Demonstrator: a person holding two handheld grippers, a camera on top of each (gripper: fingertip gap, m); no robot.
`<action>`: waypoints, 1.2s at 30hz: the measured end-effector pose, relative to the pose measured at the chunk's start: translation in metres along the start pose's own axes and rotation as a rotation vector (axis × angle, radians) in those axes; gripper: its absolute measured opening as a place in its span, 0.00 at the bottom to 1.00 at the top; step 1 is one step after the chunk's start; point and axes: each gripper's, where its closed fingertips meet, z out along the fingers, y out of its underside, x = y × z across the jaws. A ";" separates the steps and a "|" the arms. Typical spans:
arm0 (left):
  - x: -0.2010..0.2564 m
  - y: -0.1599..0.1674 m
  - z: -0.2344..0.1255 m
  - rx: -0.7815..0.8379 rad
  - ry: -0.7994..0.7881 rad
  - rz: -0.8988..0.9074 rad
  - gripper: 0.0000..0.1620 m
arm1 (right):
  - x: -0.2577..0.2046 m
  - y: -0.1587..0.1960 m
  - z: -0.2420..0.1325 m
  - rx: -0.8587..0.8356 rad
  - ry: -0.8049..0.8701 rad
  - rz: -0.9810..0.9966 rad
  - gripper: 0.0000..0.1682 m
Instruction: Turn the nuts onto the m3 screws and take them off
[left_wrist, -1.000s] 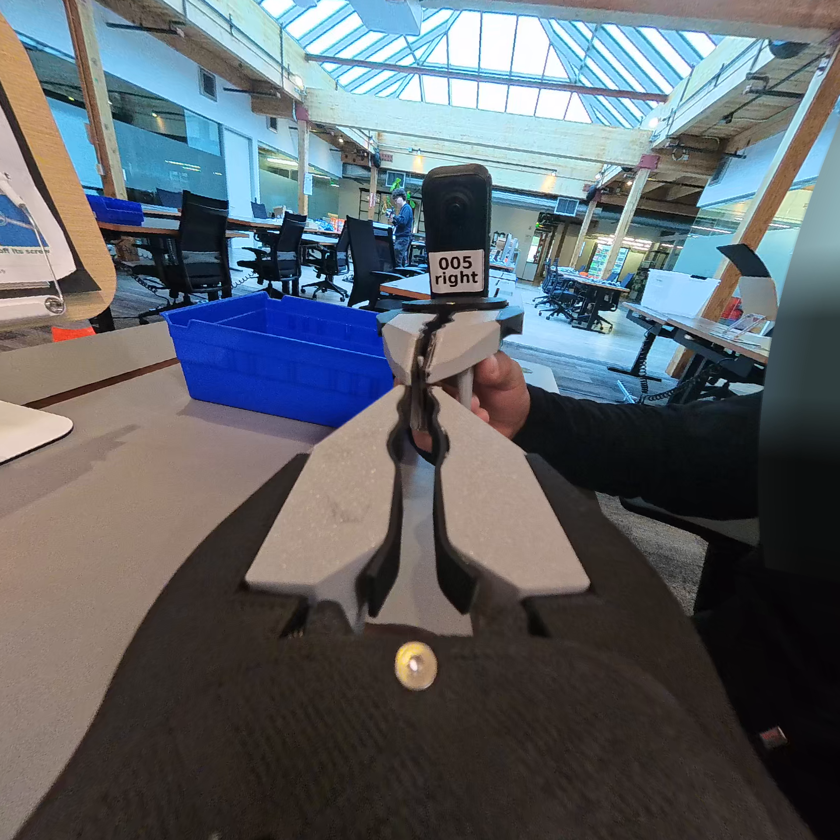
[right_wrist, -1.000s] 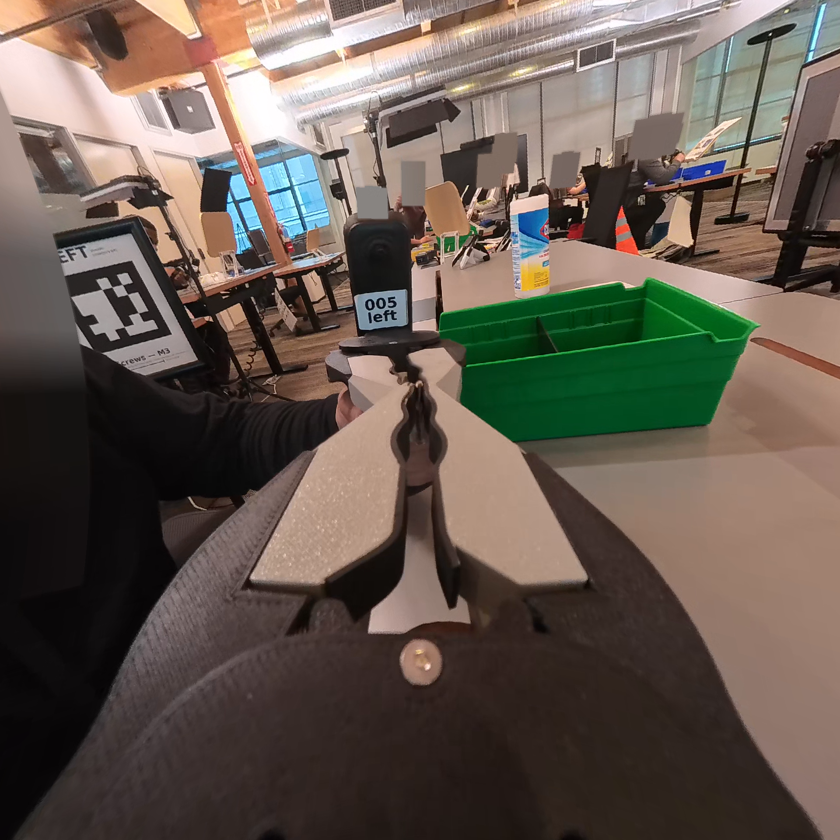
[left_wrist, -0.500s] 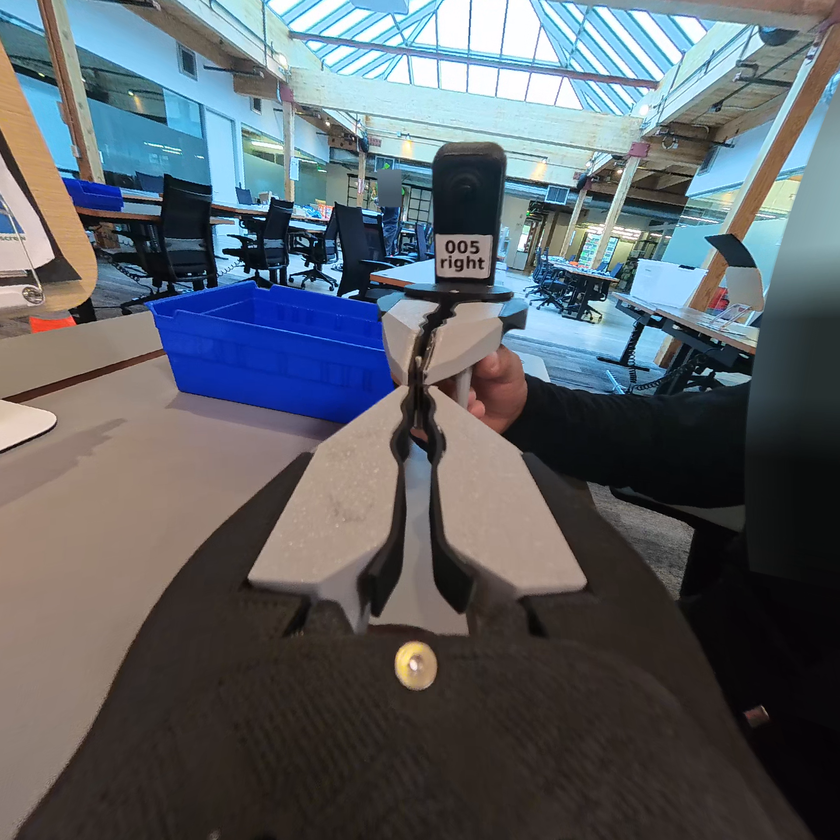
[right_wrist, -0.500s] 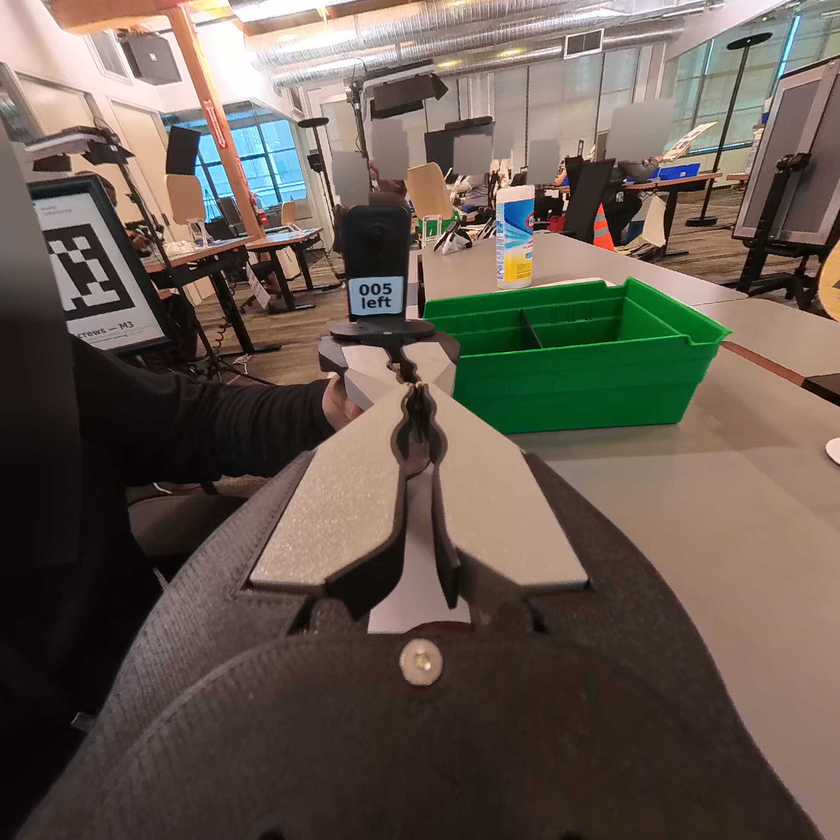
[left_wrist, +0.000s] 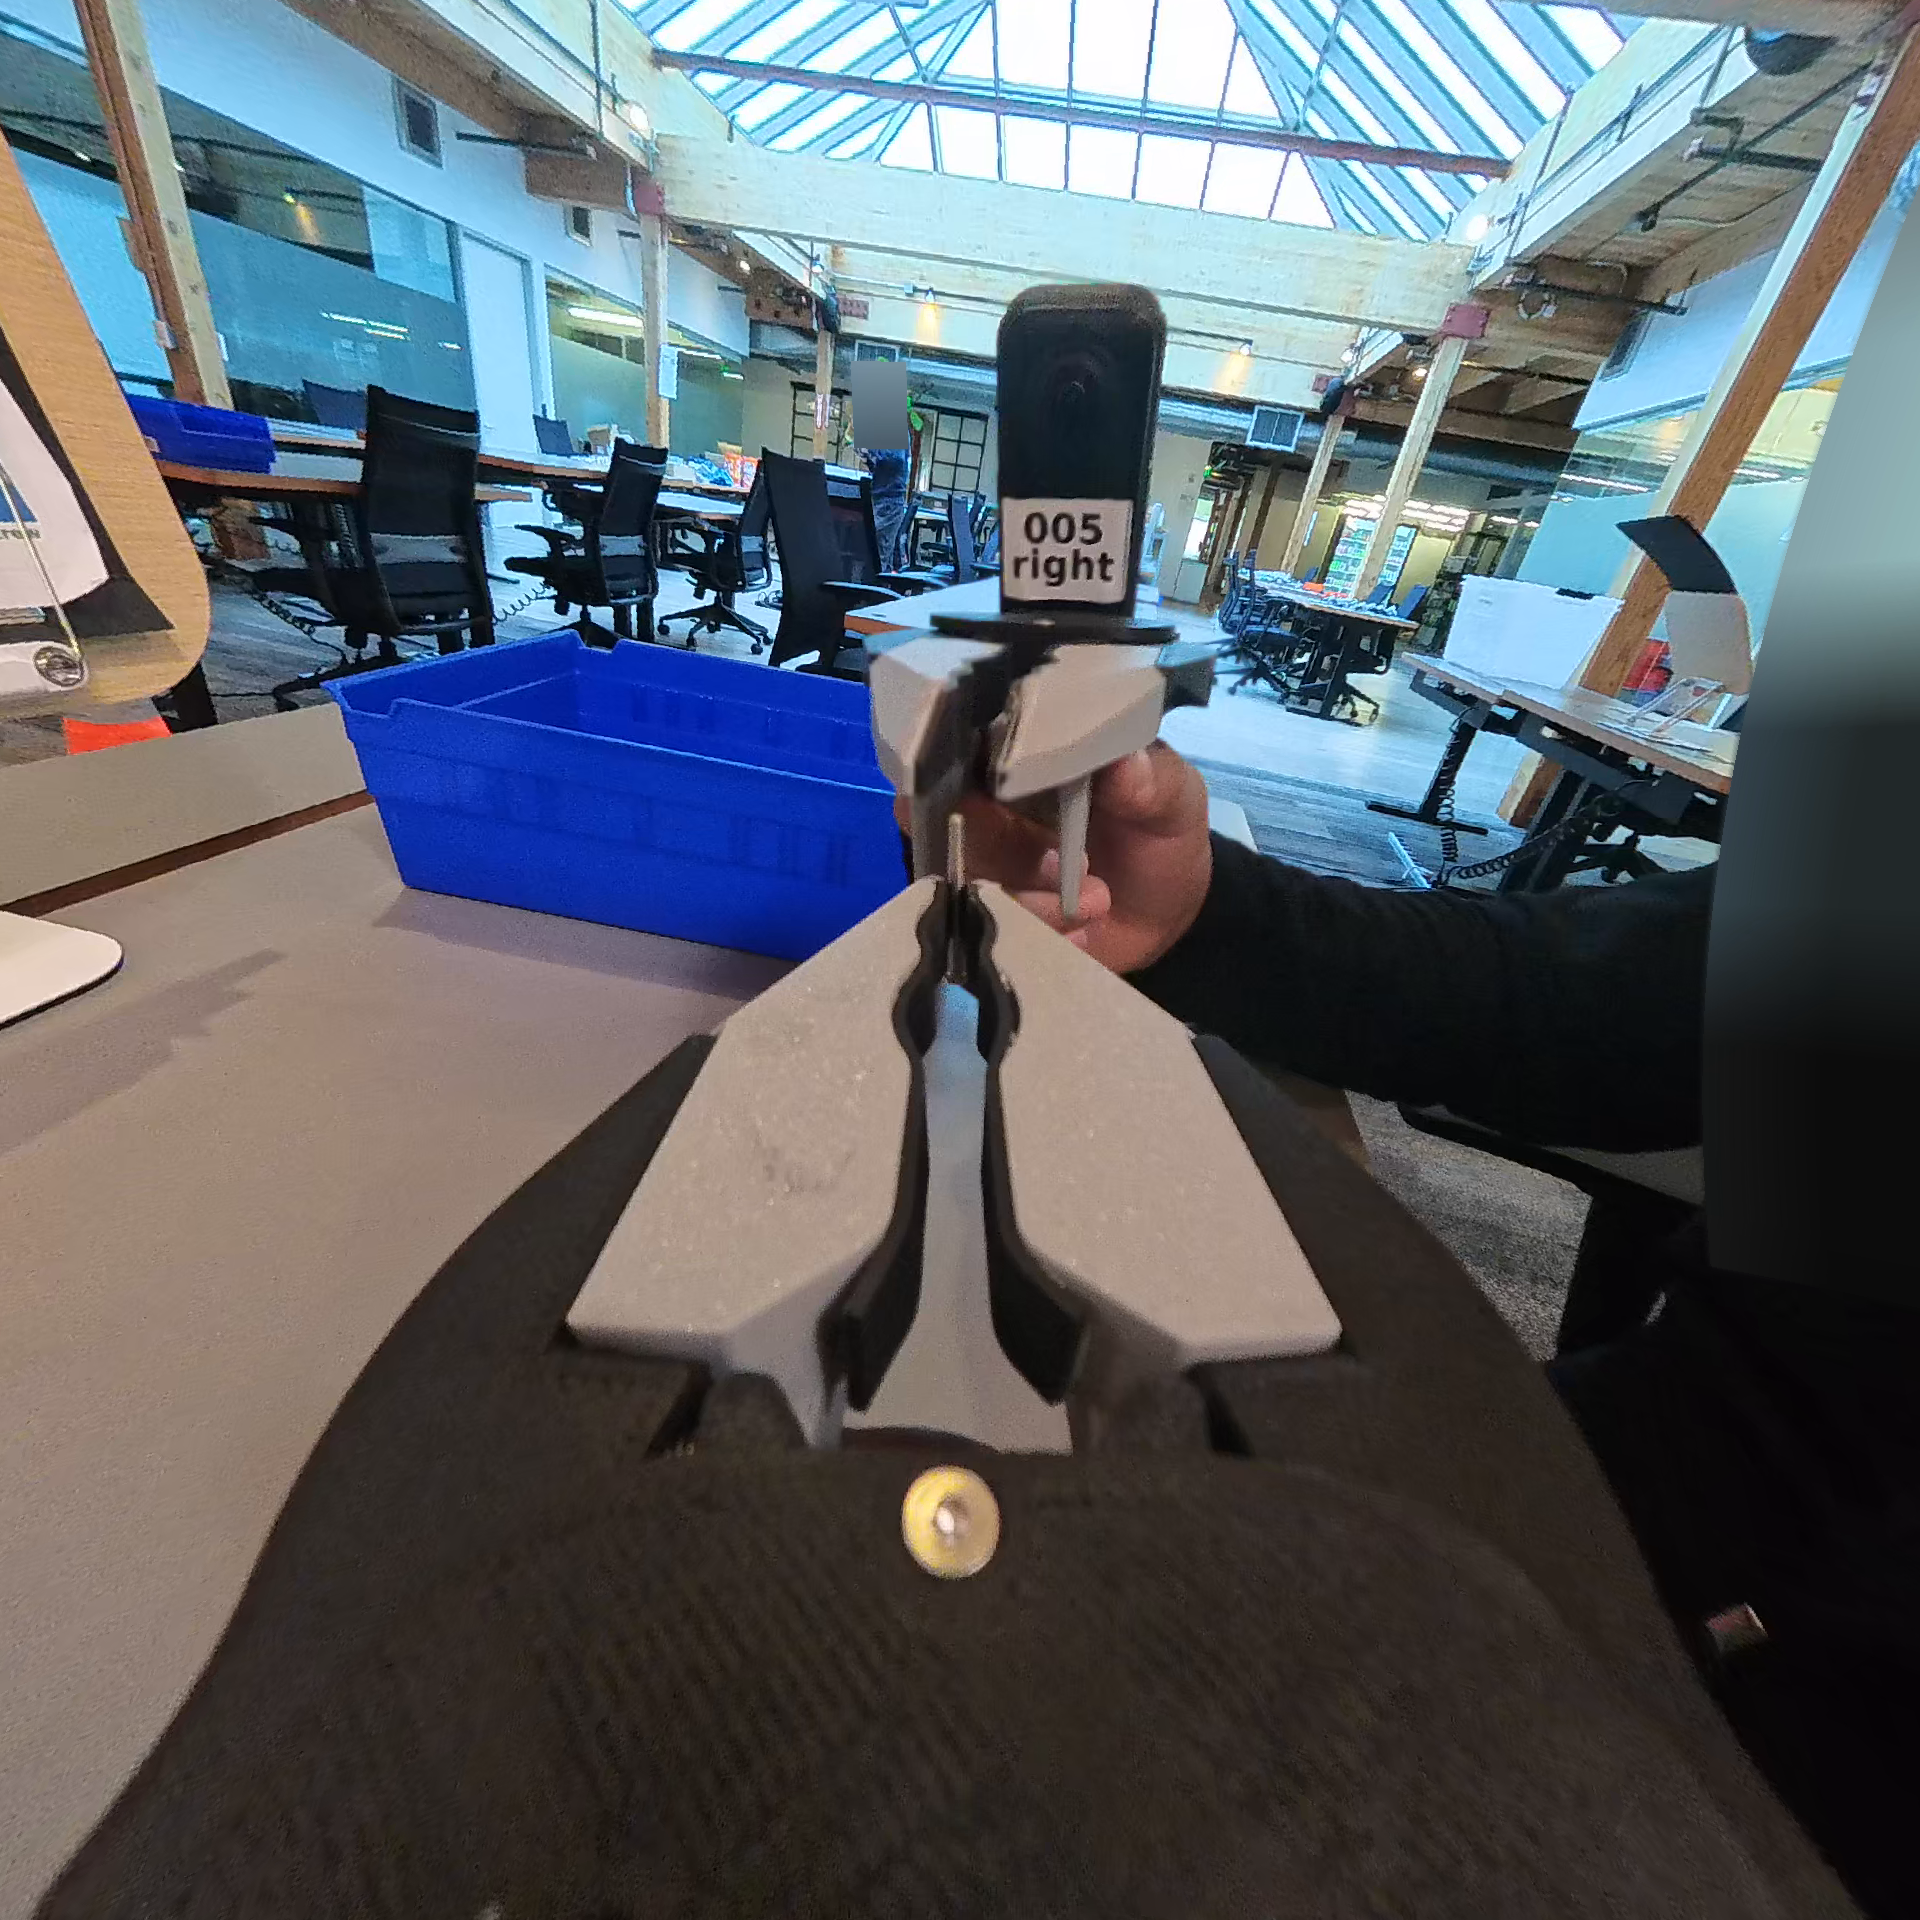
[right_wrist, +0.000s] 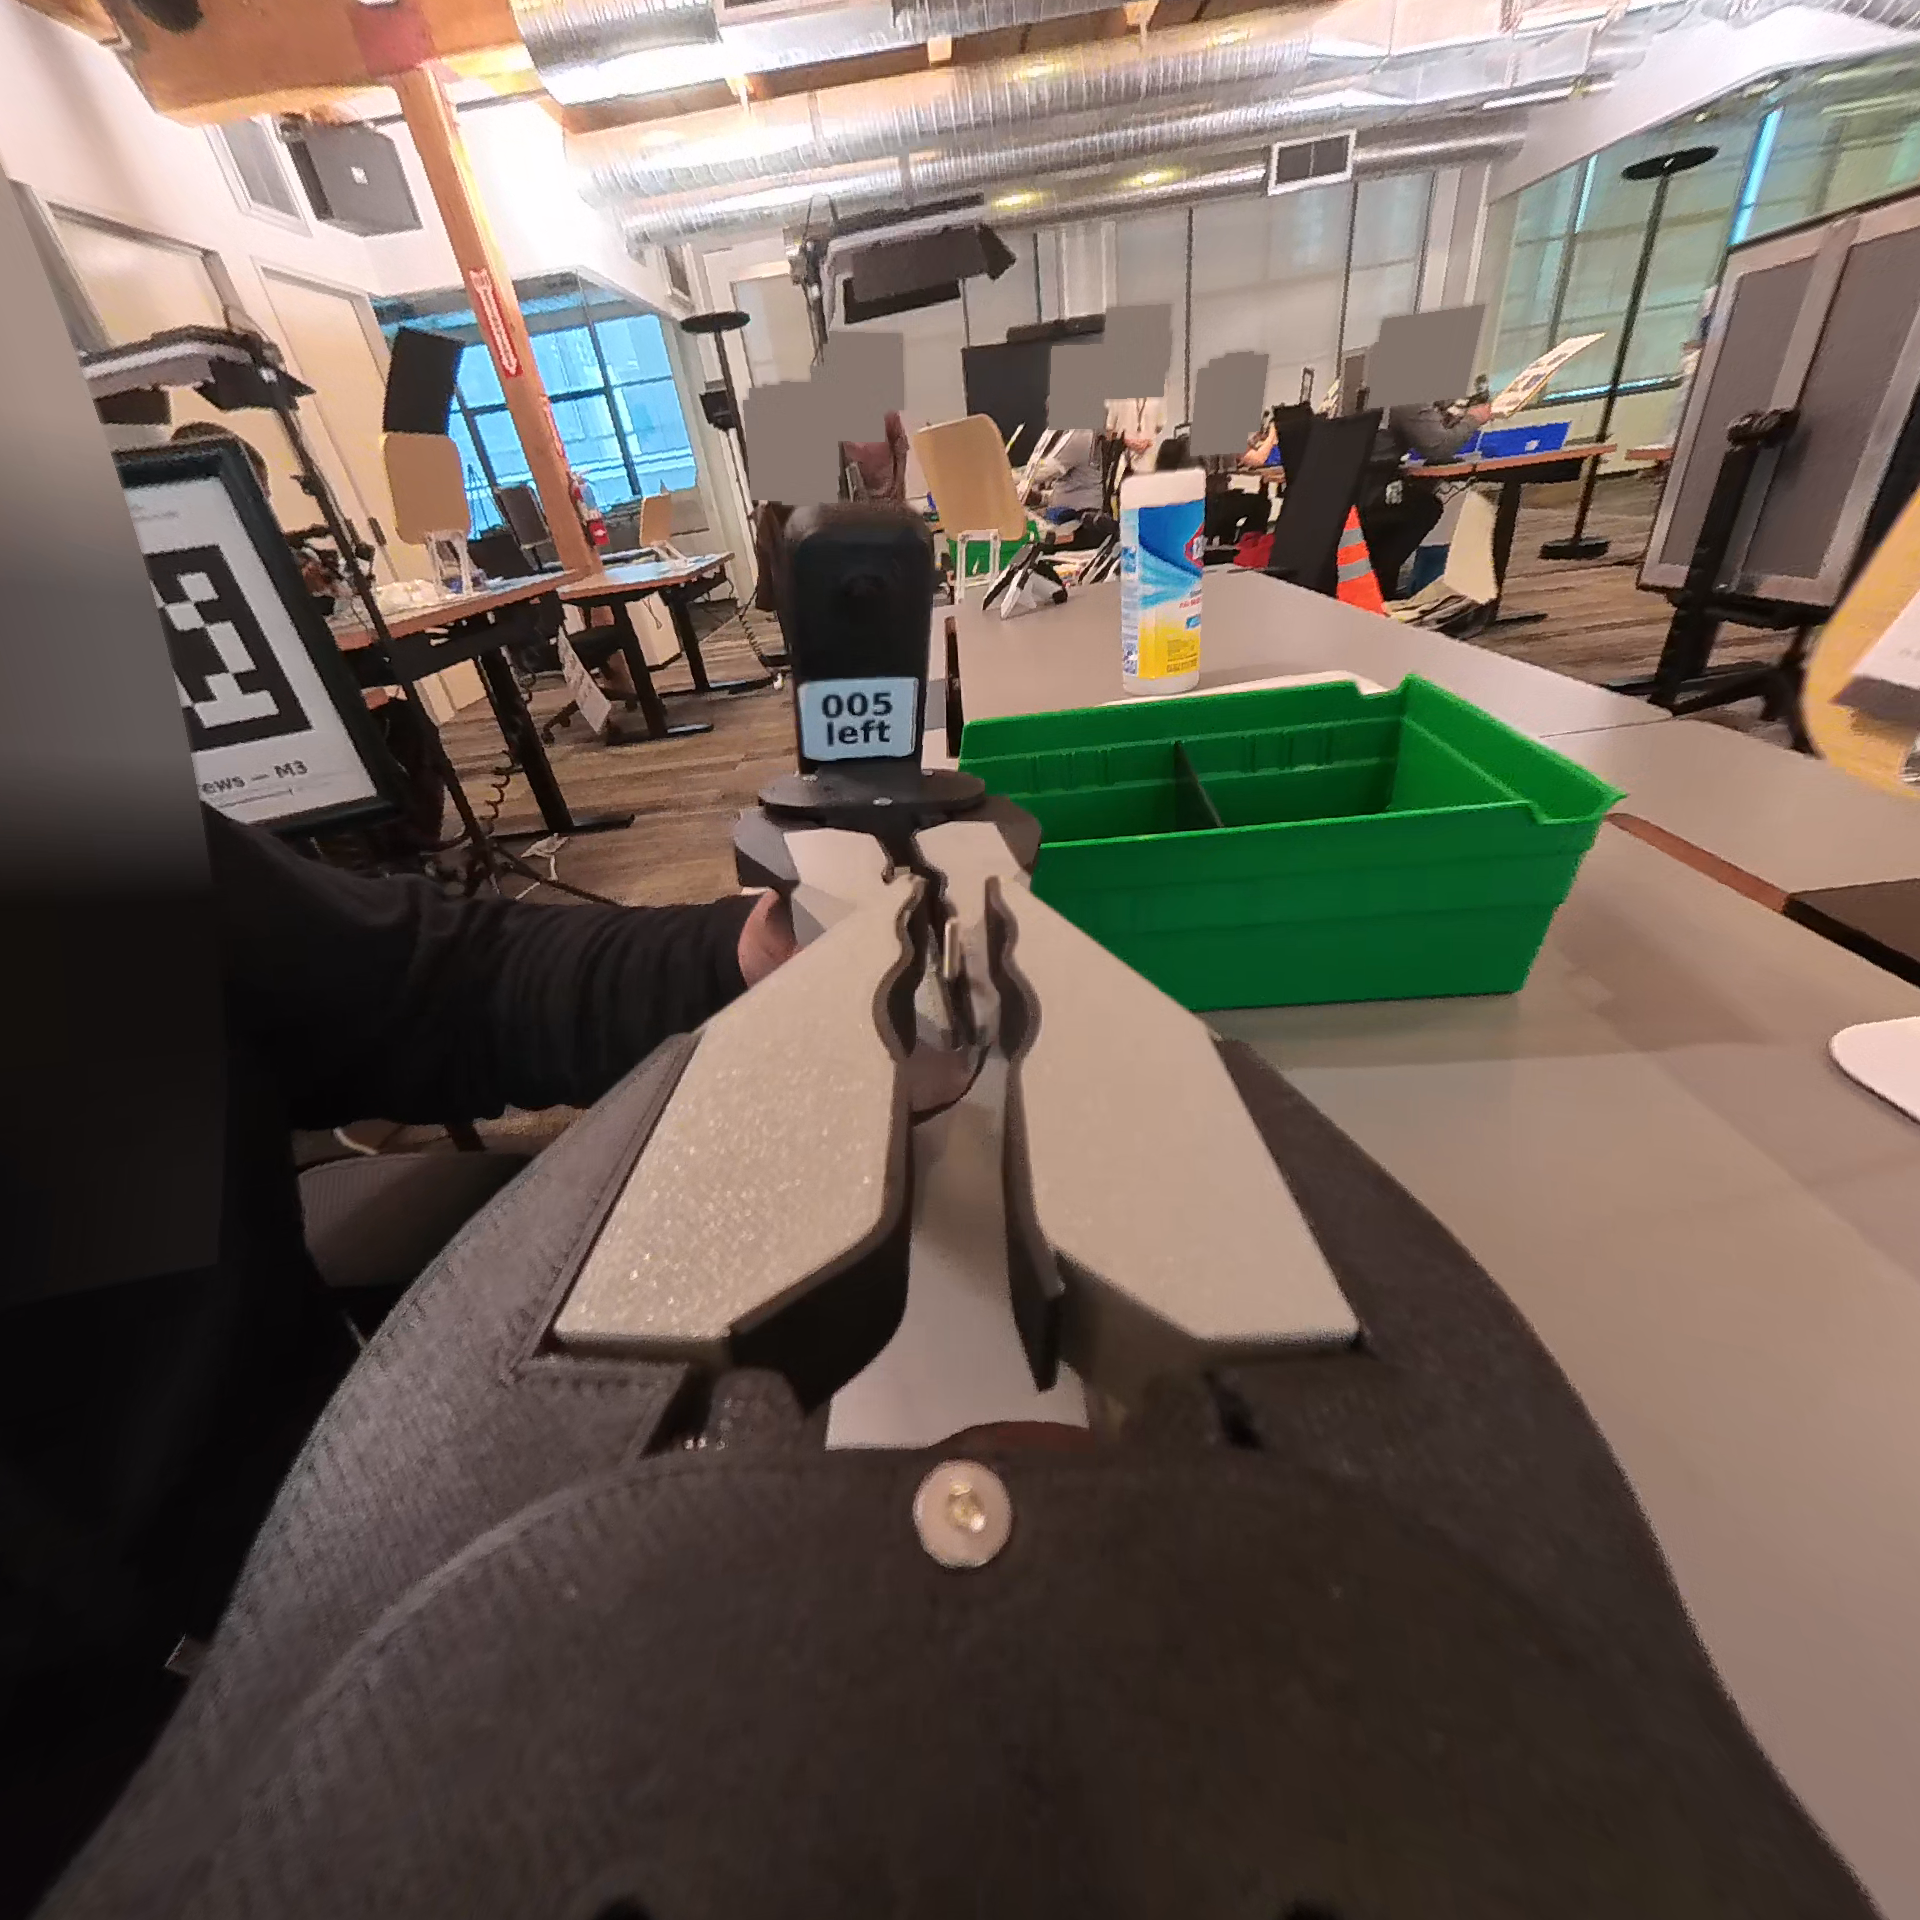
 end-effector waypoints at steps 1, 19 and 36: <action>0.000 0.000 0.000 -0.001 -0.001 0.000 0.00 | 0.002 -0.003 -0.003 0.007 0.013 0.000 0.05; 0.008 0.009 0.006 -0.019 0.052 -0.001 0.00 | 0.004 0.082 -0.177 -0.571 0.558 -0.086 0.06; 0.014 0.034 0.015 -0.105 0.089 0.015 0.00 | 0.015 0.160 -0.227 -0.753 0.493 -0.078 0.09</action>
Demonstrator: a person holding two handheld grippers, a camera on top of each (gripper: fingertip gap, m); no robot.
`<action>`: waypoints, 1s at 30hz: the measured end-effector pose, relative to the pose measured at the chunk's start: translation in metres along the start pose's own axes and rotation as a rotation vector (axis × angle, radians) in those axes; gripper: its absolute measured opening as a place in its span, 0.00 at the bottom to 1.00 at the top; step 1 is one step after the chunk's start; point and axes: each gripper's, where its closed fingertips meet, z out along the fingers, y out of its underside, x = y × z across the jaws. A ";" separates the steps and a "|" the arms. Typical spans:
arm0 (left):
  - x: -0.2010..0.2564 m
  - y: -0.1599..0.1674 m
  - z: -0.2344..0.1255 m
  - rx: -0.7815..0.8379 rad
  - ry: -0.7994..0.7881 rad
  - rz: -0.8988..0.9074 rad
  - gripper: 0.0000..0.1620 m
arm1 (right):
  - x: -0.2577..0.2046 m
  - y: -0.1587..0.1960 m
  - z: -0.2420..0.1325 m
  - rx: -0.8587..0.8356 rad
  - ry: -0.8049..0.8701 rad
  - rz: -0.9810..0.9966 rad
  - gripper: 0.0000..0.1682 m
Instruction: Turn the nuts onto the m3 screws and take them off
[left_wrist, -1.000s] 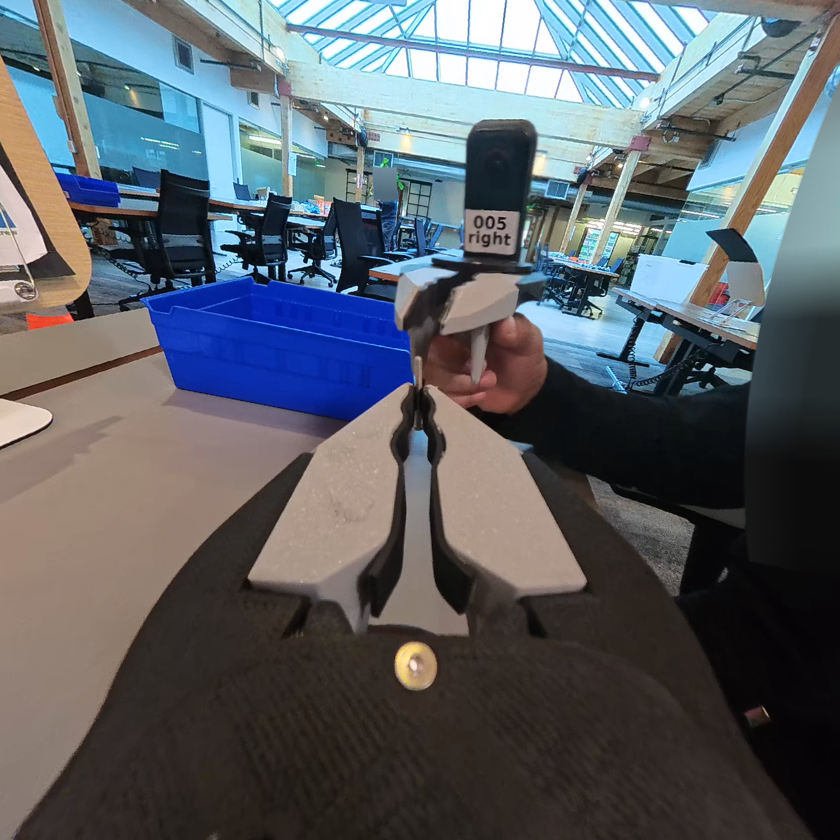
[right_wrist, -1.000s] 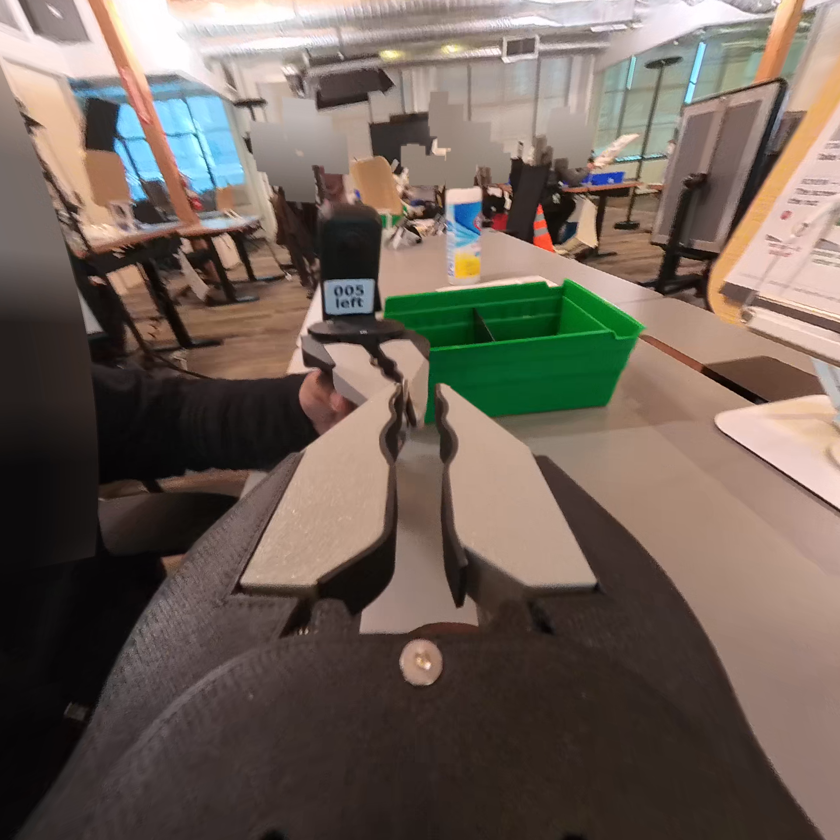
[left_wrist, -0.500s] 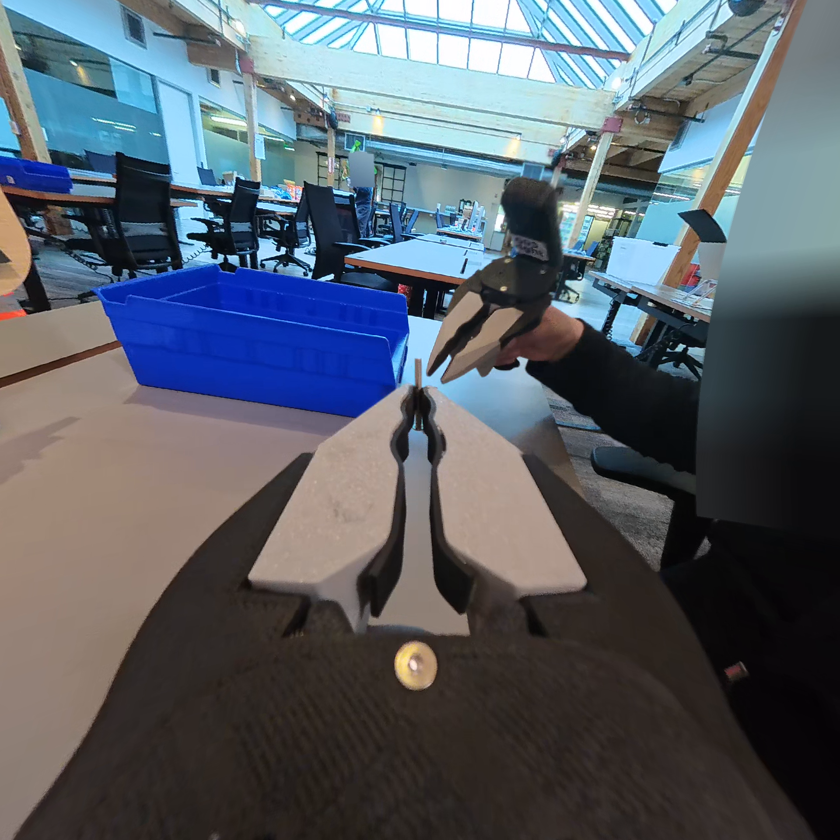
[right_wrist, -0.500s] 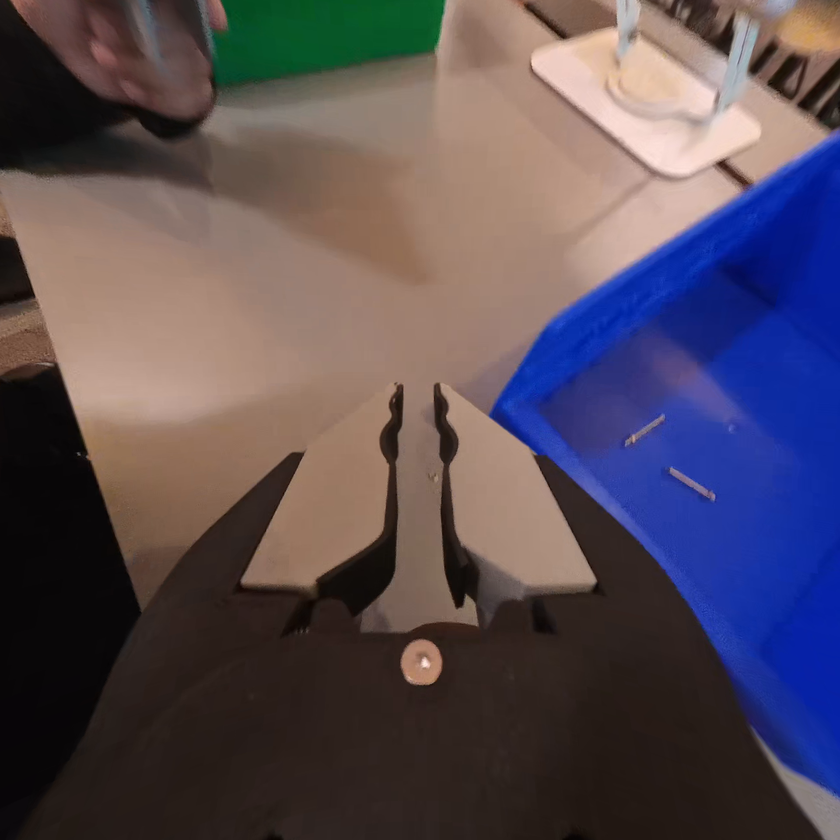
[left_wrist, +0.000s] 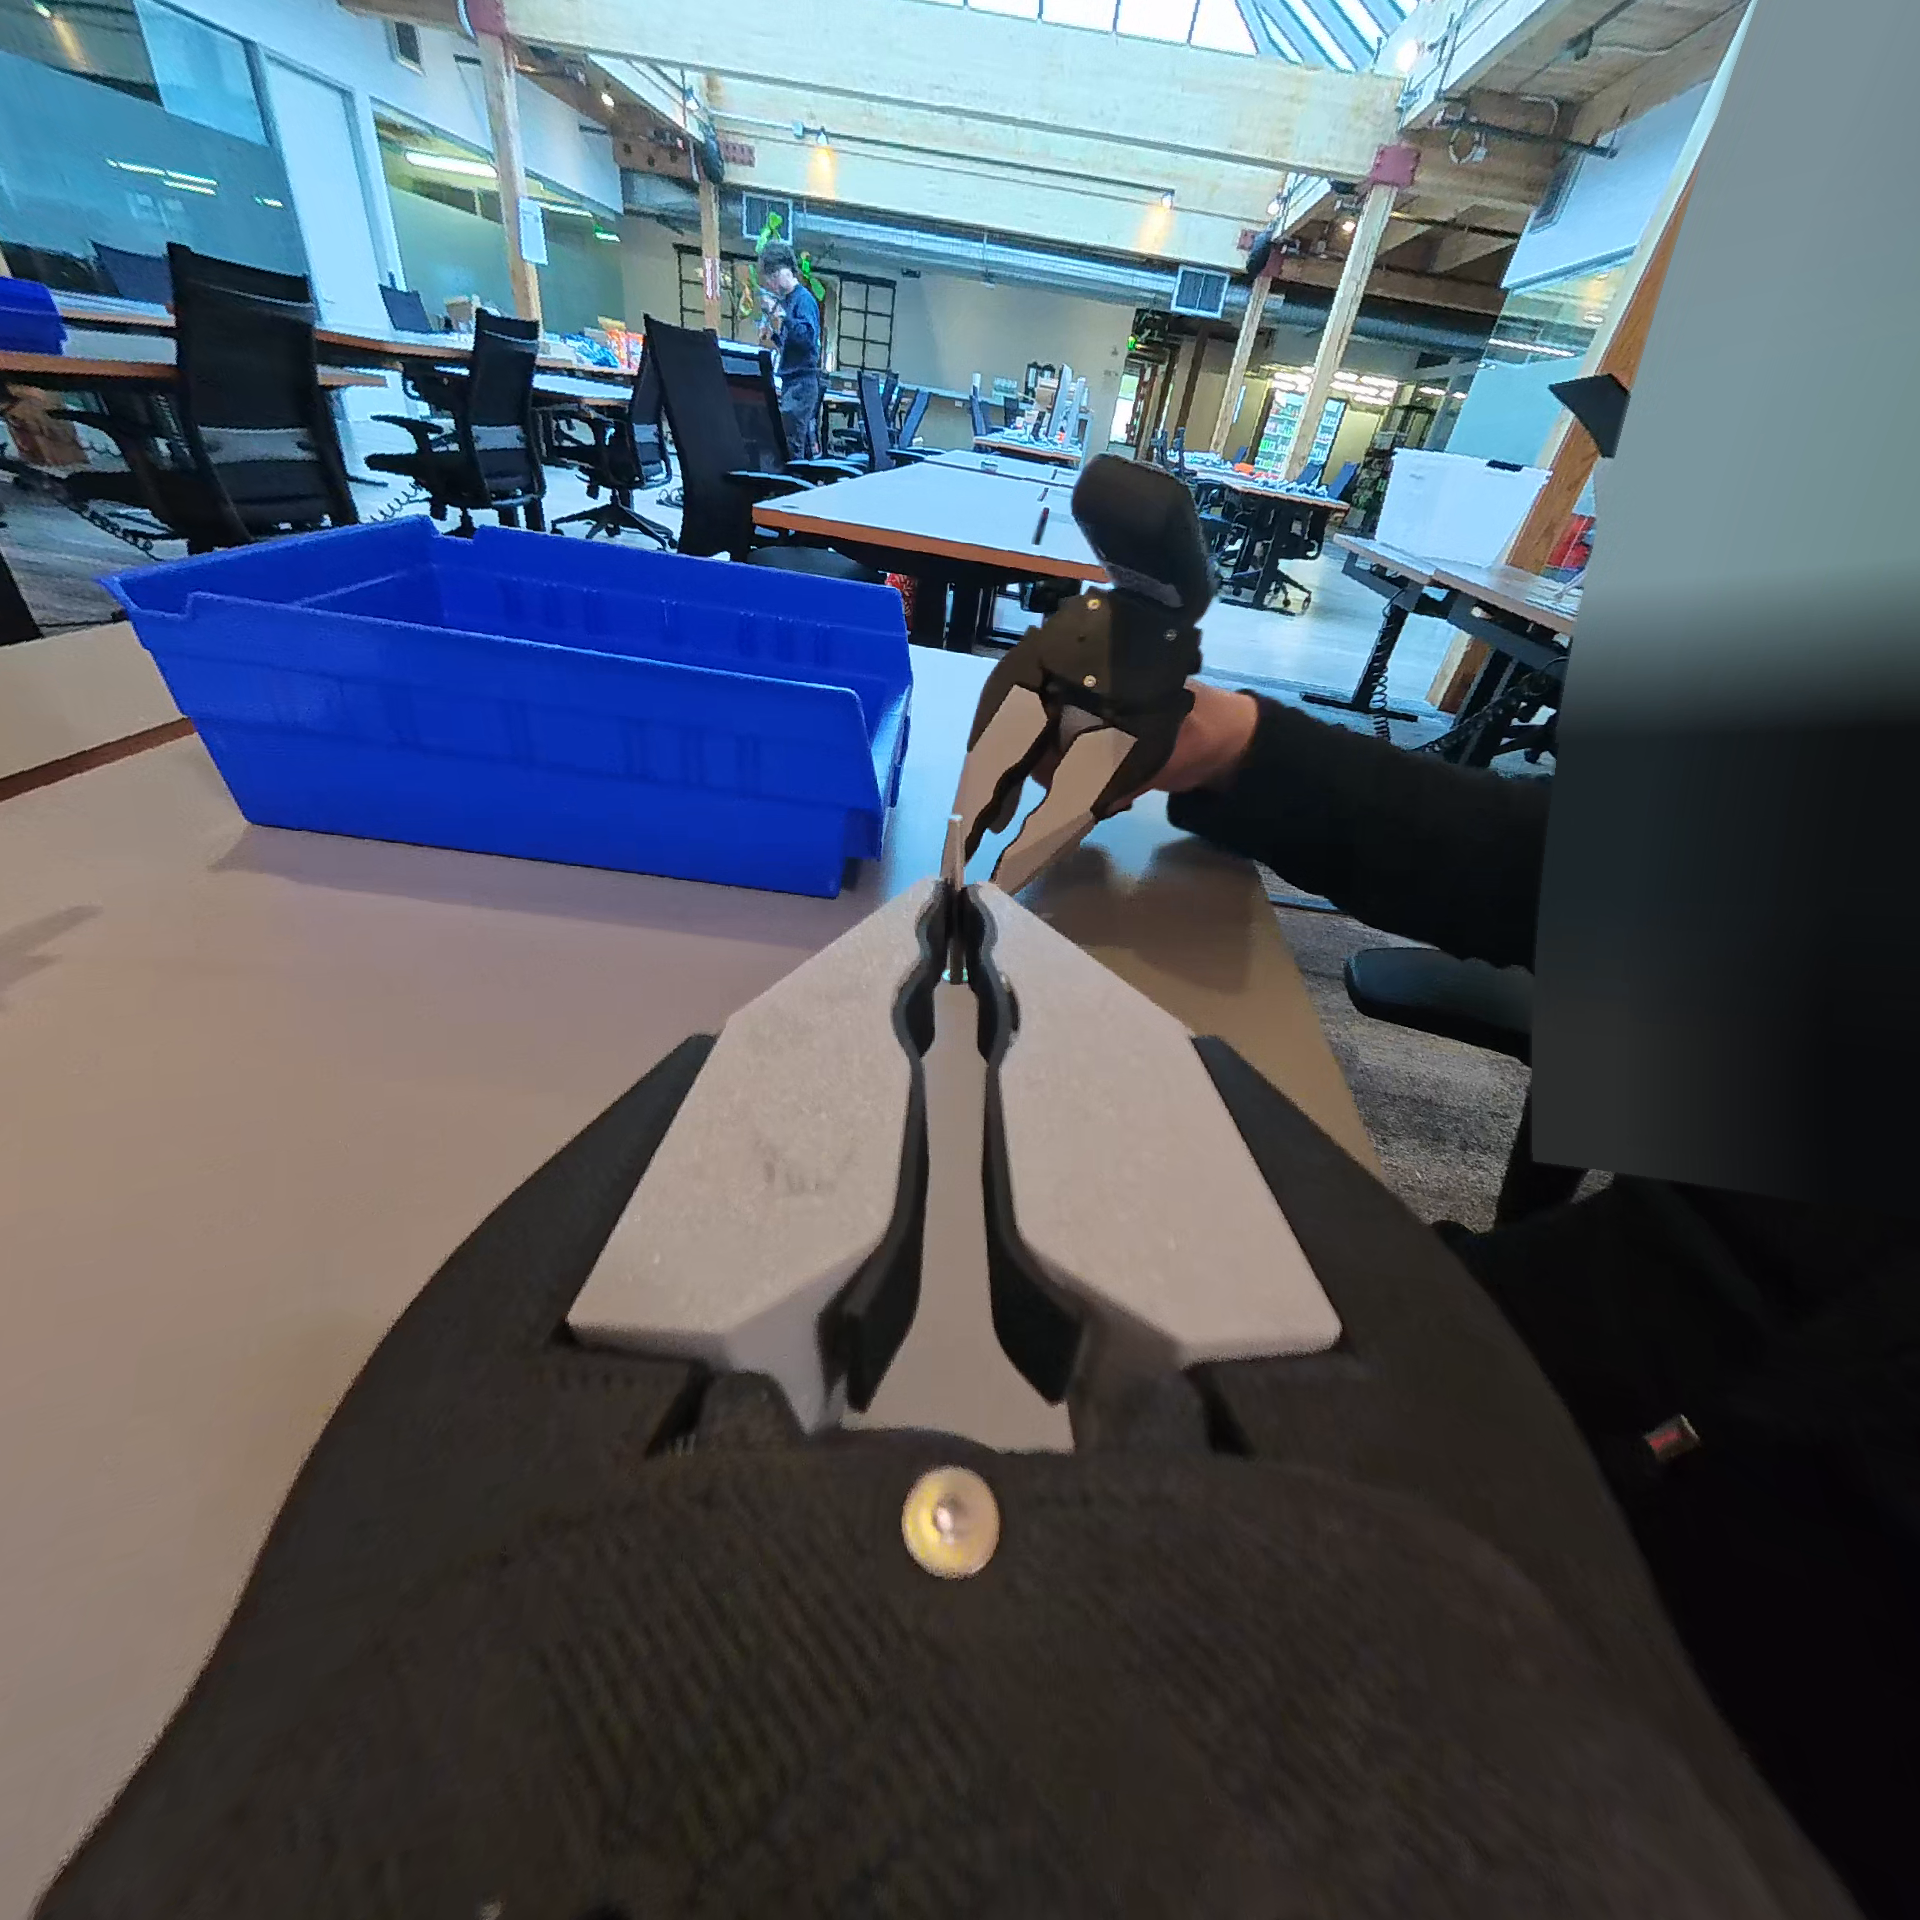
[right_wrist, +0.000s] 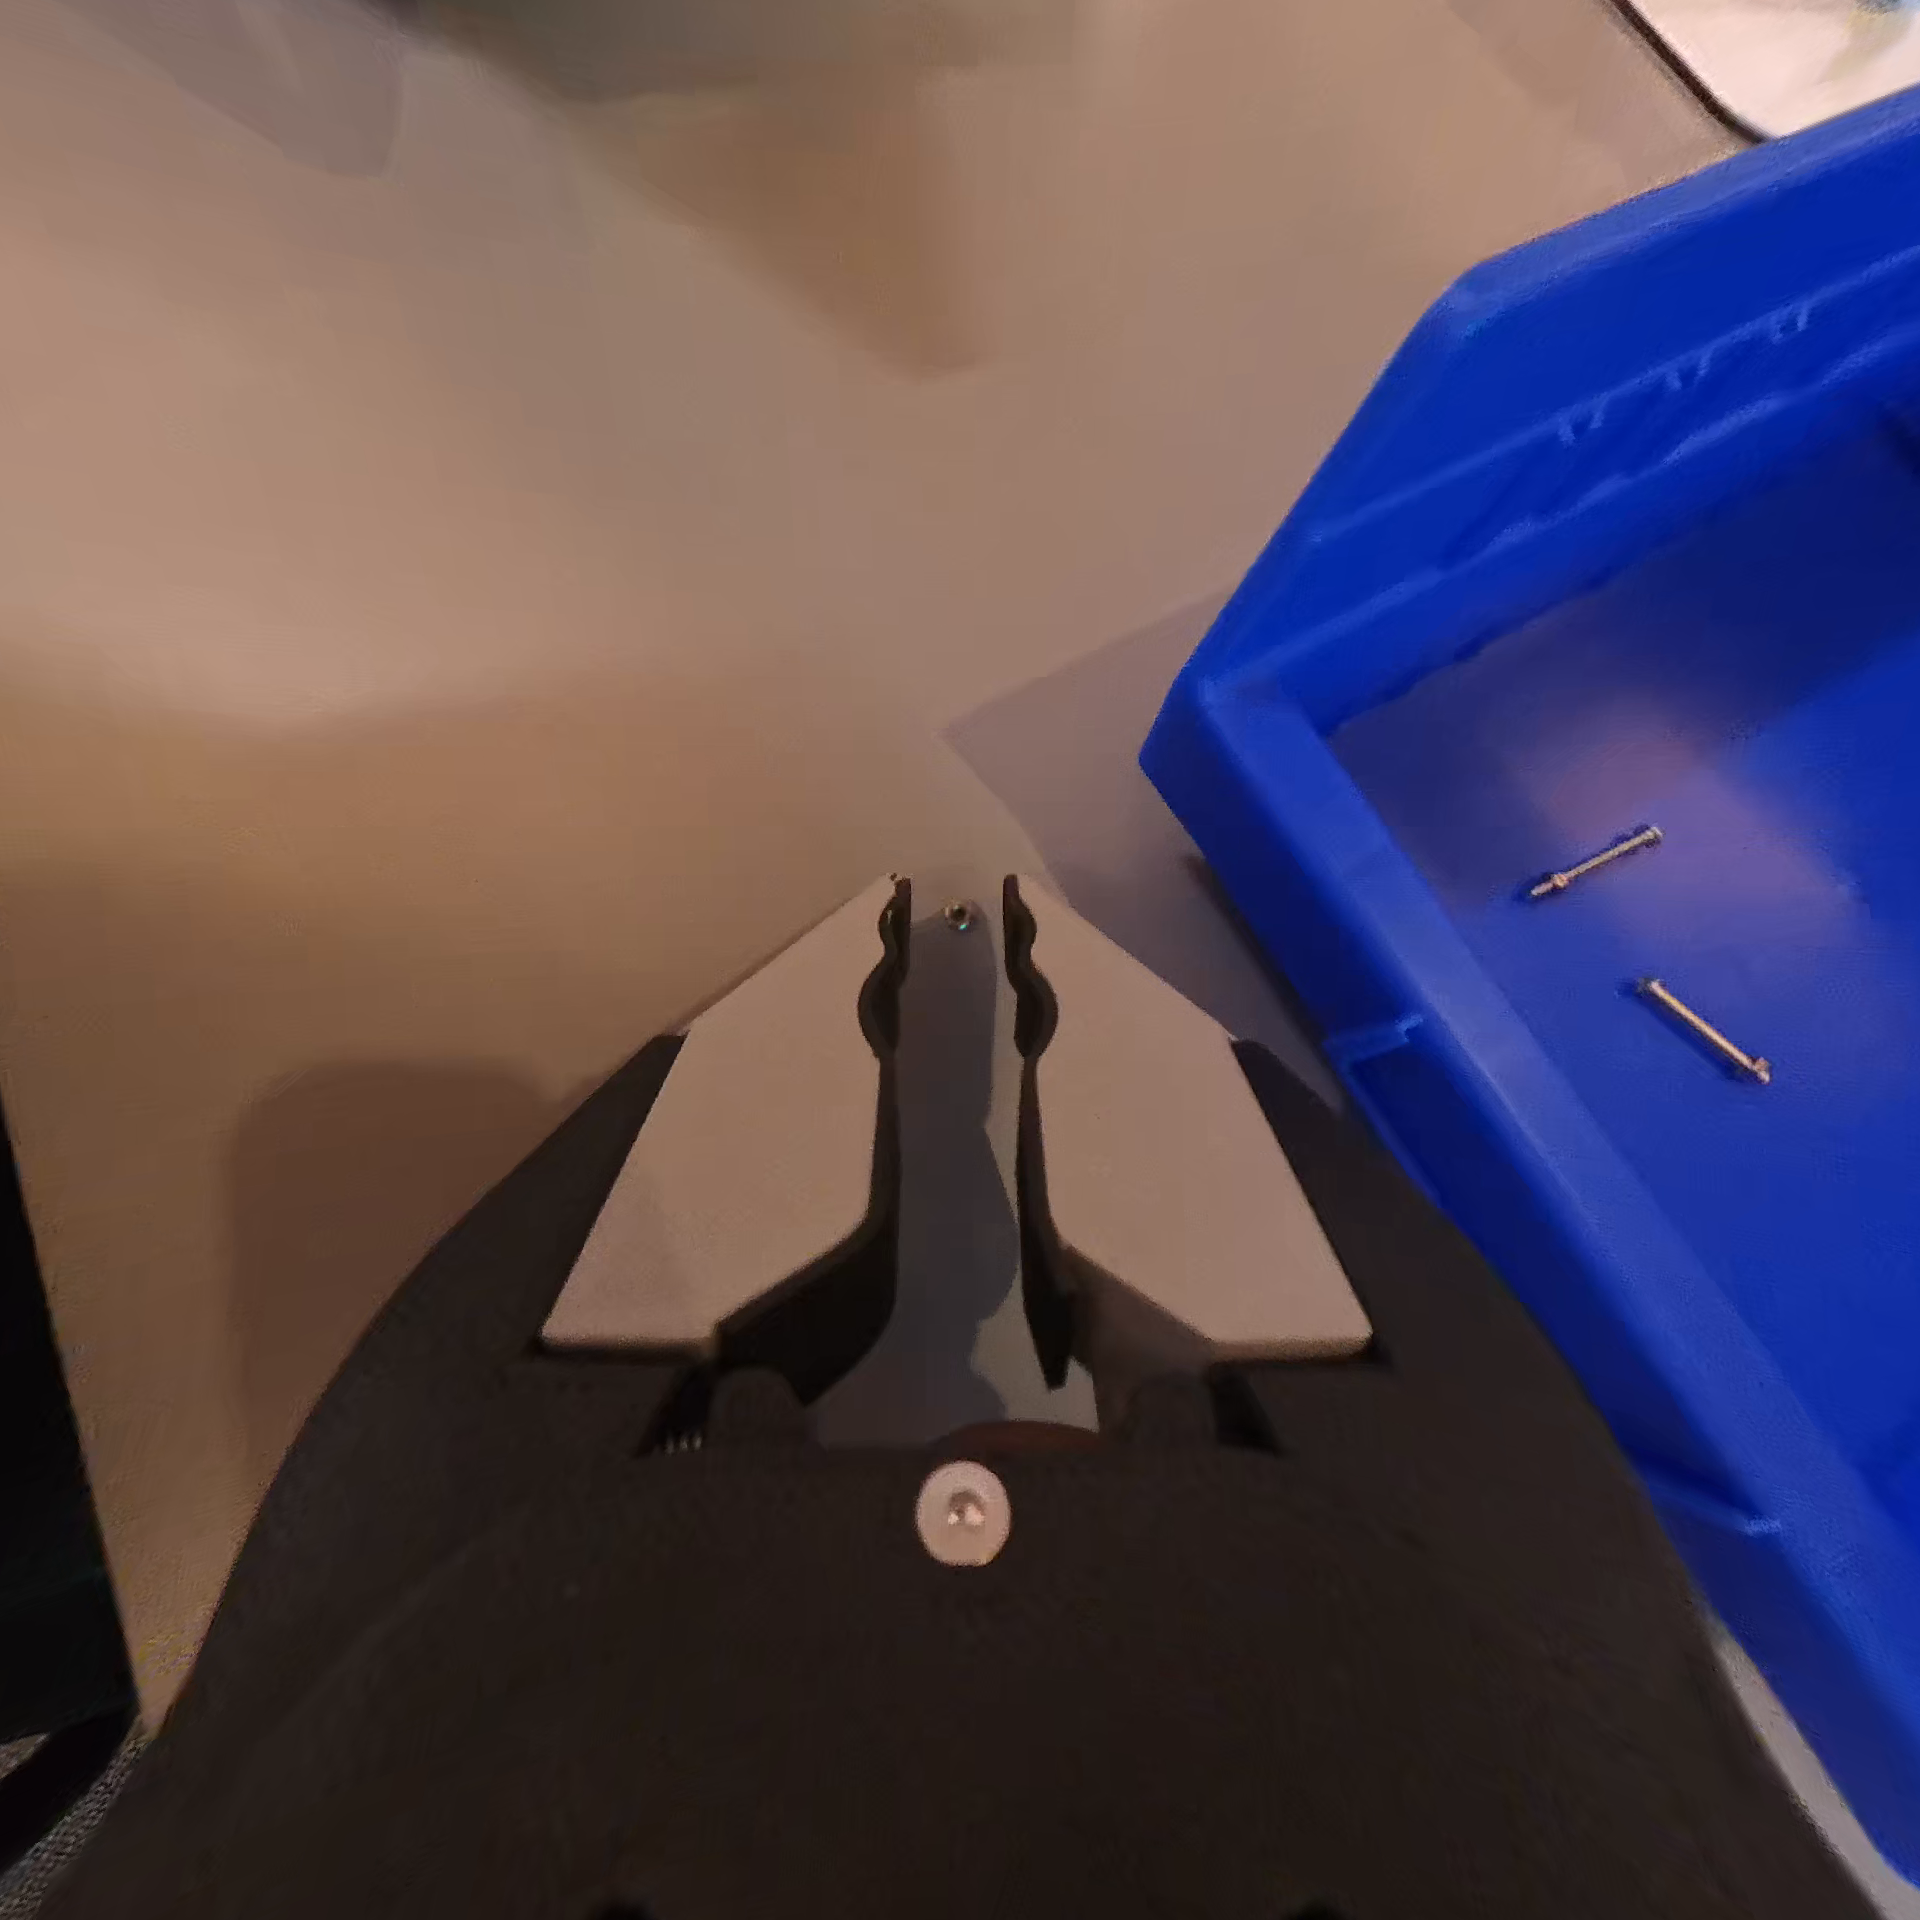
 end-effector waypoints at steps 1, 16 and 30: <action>0.000 0.000 0.000 -0.001 -0.001 0.000 0.00 | 0.001 0.000 0.001 0.006 -0.010 -0.003 0.09; -0.001 0.005 0.002 -0.016 0.005 -0.017 0.00 | -0.002 0.009 0.008 -0.001 -0.108 -0.038 0.02; -0.002 0.006 0.003 -0.020 0.003 -0.021 0.00 | -0.003 0.001 0.005 0.040 -0.107 -0.023 0.01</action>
